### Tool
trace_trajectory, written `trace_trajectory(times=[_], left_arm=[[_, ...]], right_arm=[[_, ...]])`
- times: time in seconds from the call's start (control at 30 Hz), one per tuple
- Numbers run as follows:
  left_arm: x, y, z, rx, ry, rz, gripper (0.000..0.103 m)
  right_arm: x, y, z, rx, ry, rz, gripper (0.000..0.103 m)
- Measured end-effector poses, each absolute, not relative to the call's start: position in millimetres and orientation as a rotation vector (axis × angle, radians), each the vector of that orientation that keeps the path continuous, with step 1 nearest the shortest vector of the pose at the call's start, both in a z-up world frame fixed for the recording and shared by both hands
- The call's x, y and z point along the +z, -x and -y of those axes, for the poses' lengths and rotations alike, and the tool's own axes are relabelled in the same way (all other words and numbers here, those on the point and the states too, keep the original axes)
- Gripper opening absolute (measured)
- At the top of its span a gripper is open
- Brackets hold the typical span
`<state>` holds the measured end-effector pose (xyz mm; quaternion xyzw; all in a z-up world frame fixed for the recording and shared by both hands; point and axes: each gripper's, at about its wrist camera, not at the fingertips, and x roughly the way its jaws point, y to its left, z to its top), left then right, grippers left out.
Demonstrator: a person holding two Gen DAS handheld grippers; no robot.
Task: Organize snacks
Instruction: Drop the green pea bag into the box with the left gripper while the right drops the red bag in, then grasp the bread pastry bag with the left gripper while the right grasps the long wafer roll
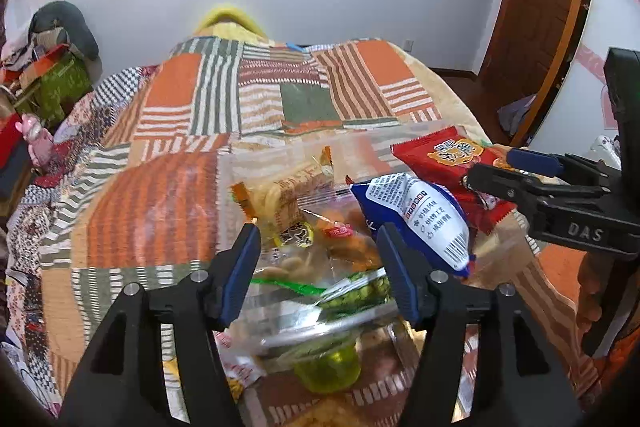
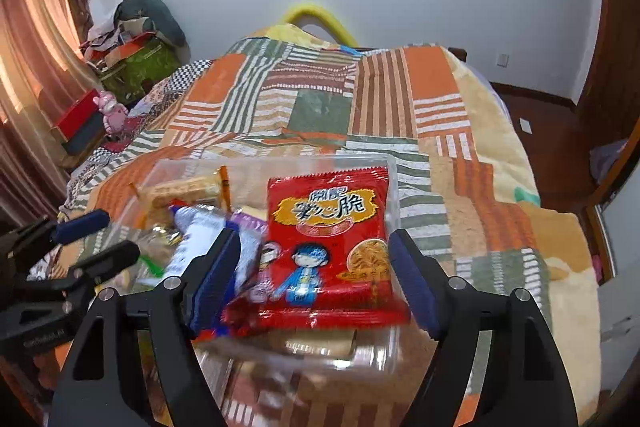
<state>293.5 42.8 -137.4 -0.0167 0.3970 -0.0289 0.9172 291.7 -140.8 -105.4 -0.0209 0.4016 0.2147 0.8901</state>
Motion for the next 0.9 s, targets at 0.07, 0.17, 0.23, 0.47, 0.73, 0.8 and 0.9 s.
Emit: trace_trajectory(times=[0.07,0.17,0.23,0.47,0.73,0.8,0.9], left_arm=[[-130.5,-285.0,-45.7,-0.051,0.025,-0.804,0.064],[-123.3,-270.9,-51.7,-0.035,0.011,-0.799,0.068],[-121.7,-262.9,-54.7,-0.023,0.003,-0.801,0.069],[-136.7,-230.9,-67.8,0.003,0.01,-0.866,0.073],[-177.1,-200.8,-62.1,-0.035,0.041,-0.978,0.078],[-186.8,-194.5,-56.1,-0.057,0.03,-0.998,0.079],[-200.4,-186.8,-49.1,-0.087,0.014,-1.02,0.083]], right_arm=[[-100.1,-281.7,141.4,0.461,0.044,-0.827,0.074],[-95.3,-265.9,140.5,0.484,0.058,-0.813,0.074],[-94.1,-253.6,138.4,0.5,0.07,-0.811,0.075],[-103.3,-224.7,132.0,0.543,0.085,-0.844,0.075],[-126.8,-204.2,126.0,0.568,0.069,-0.918,0.075],[-132.8,-200.9,125.8,0.574,0.065,-0.938,0.075],[-139.4,-196.1,124.5,0.579,0.058,-0.959,0.075]])
